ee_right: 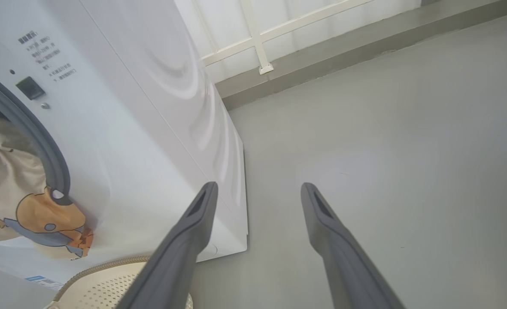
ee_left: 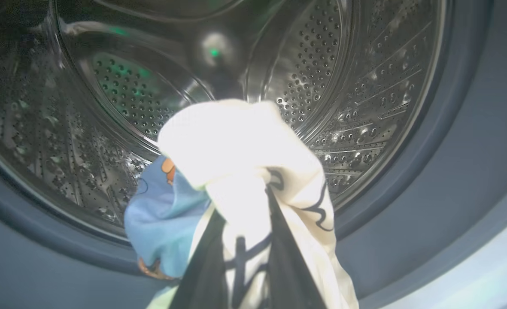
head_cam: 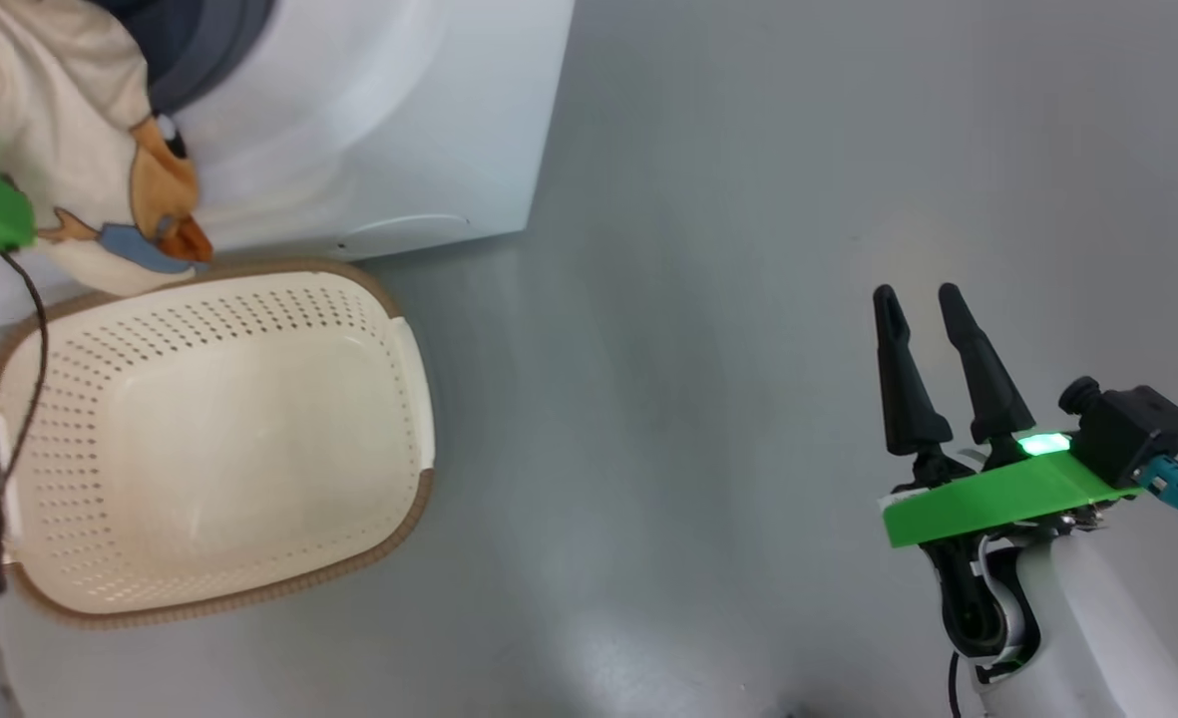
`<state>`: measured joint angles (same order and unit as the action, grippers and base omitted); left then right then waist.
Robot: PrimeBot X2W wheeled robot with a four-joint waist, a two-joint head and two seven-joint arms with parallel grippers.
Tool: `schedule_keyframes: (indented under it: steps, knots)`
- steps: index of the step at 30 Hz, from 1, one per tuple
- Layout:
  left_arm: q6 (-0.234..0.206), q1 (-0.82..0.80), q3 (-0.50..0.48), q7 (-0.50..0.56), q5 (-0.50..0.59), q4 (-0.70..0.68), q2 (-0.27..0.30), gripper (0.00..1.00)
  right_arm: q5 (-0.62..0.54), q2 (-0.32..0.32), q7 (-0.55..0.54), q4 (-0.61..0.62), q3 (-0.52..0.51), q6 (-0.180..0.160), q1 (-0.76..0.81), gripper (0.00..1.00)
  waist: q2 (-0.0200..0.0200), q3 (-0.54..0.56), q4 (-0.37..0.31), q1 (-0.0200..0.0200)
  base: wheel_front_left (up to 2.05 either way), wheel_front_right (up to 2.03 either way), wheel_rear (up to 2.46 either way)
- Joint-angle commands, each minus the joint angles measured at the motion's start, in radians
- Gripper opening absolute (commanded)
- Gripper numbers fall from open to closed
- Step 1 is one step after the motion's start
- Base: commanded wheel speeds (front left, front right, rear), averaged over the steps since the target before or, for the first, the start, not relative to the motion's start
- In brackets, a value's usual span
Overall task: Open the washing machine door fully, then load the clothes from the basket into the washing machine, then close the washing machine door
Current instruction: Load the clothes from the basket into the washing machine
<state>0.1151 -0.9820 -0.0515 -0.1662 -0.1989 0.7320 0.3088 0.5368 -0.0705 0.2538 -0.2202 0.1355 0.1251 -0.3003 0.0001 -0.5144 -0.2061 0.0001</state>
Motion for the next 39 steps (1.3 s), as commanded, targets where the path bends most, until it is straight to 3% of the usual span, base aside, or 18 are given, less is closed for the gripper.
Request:
schedule_keyframes:
  steps: [1, 12, 20, 25, 31, 37, 38, 39]
  knots:
    - [0.007, -0.046, -0.008, 0.003, 0.003, 0.013, 0.057, 0.00, 0.001, 0.001, 0.008, 0.023, 0.029, 0.006, -0.012, 1.00, -0.0001, -0.033, -0.029, -0.0001, 0.00, 0.00, 0.00]
    - [0.013, -0.299, 0.077, 0.022, 0.036, 0.282, 0.136, 0.00, 0.015, 0.017, 0.008, 0.024, 0.055, 0.006, -0.031, 1.00, -0.0001, -0.103, -0.100, -0.0001, 0.00, 0.00, 0.00]
    - [-0.011, -0.446, 0.127, -0.051, 0.092, 0.355, 0.198, 0.00, 0.040, 0.020, 0.008, 0.036, 0.068, 0.006, -0.035, 1.00, -0.0001, -0.156, -0.142, -0.0001, 0.00, 0.00, 0.00]
    - [-0.039, -0.486, 0.124, -0.094, 0.097, 0.297, 0.214, 0.00, 0.045, 0.020, 0.008, 0.042, 0.061, 0.006, -0.022, 1.00, -0.0001, -0.164, -0.142, -0.0001, 0.00, 0.00, 0.00]
    - [-0.066, -0.413, 0.090, -0.095, 0.102, 0.012, 0.227, 0.00, 0.034, 0.020, 0.008, 0.047, 0.057, 0.006, -0.027, 1.00, -0.0001, -0.164, -0.126, -0.0001, 0.00, 0.00, 0.00]
    - [-0.060, -0.345, 0.067, -0.095, 0.094, -0.027, 0.213, 0.00, 0.026, 0.020, 0.008, 0.053, 0.062, 0.006, -0.034, 1.00, -0.0001, -0.158, -0.116, -0.0001, 0.00, 0.00, 0.00]
    - [-0.054, -0.333, 0.069, -0.095, 0.094, -0.014, 0.211, 0.04, 0.025, 0.020, 0.008, 0.054, 0.063, 0.006, -0.034, 1.00, -0.0001, -0.157, -0.115, -0.0001, 0.00, 0.00, 0.00]
    - [-0.050, -0.323, 0.070, -0.095, 0.093, 0.012, 0.208, 0.26, 0.025, 0.020, 0.008, 0.054, 0.065, 0.006, -0.033, 1.00, -0.0001, -0.154, -0.113, -0.0001, 0.00, 0.00, 0.00]
